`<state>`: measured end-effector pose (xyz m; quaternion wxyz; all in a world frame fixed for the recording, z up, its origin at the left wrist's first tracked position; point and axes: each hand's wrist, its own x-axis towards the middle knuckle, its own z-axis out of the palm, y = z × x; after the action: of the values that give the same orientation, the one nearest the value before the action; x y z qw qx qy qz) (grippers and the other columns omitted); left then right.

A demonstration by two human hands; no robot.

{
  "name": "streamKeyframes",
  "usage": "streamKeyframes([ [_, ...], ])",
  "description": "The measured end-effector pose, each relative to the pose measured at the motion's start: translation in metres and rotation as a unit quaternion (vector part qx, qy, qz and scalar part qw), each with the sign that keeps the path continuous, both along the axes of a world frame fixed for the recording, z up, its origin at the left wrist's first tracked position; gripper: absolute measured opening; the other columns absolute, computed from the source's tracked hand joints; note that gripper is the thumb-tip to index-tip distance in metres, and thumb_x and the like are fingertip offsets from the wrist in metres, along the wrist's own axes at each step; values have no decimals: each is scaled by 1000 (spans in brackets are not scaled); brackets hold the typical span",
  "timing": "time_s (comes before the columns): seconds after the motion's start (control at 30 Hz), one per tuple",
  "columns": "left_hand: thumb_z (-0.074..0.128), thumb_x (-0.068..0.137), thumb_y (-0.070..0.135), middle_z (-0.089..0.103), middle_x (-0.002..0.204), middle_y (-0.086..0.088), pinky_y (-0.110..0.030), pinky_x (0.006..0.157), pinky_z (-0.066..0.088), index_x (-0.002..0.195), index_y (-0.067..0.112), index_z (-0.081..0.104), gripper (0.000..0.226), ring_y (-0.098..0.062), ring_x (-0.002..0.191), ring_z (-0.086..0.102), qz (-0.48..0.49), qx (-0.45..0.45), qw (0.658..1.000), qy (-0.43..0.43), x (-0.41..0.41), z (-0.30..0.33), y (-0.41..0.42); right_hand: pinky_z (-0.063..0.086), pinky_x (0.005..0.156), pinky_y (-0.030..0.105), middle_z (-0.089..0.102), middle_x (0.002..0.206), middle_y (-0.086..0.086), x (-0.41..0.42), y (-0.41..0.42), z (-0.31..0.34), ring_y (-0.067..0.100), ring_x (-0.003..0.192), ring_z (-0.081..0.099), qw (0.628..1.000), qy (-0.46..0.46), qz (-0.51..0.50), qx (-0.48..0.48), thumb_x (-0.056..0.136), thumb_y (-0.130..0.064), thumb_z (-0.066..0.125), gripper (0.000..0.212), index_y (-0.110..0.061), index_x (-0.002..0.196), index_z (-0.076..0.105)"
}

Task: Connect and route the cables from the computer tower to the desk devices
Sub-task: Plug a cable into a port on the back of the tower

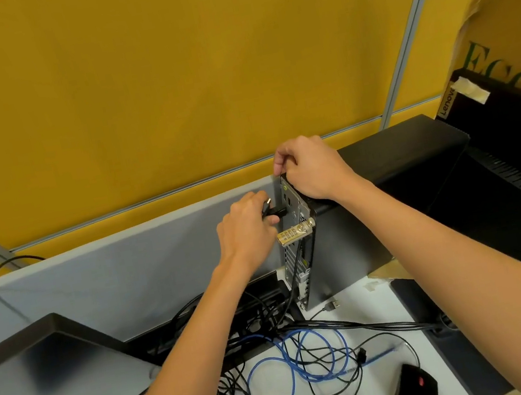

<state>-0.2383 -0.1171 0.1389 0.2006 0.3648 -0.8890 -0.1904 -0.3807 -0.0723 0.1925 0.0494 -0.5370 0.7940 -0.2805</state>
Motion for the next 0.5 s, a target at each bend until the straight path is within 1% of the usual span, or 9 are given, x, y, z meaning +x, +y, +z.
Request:
streamKeyframes([
  [0.1,62,89,23,63,108,0,-38,75,44,100,16,58,13,-30,101,56,8,15,1000,-10,1,5,-5,28,53,25,52,66,-13,3,-1,2,5,57,44,1000,2,0,4,89,-4,40,32,-21,77,64],
  [0.2,61,90,24,62,108,0,-37,73,43,99,15,57,13,-30,99,57,2,3,1000,-18,1,4,-1,28,55,26,51,63,-15,0,0,1,5,55,43,1000,0,2,1,88,-4,40,32,-20,77,65],
  [0.3,62,91,31,62,106,-1,-37,73,45,102,15,55,20,-29,99,57,-24,6,999,-38,3,5,-7,27,51,24,50,63,-16,1,-1,2,5,54,43,1000,4,-2,5,88,-4,40,32,-21,77,64],
  [0.33,60,92,34,60,101,-2,-37,70,43,103,15,52,24,-28,95,57,-35,18,998,-47,4,7,-10,27,50,23,51,63,-15,2,-2,2,5,55,43,1000,6,-4,8,88,-4,40,32,-21,77,64],
  [0.4,54,95,39,53,88,1,-35,61,37,102,15,41,28,-25,78,54,-54,47,997,-40,9,8,-10,28,50,22,51,64,-15,4,-3,2,5,55,44,1000,11,-6,14,89,-5,40,32,-21,78,65],
  [0.5,45,98,33,44,77,3,-33,52,29,101,15,32,22,-21,59,47,-76,60,995,6,15,8,-2,28,51,25,52,63,-15,2,-4,1,6,54,43,1000,9,-8,14,86,-4,40,33,-21,78,66],
])
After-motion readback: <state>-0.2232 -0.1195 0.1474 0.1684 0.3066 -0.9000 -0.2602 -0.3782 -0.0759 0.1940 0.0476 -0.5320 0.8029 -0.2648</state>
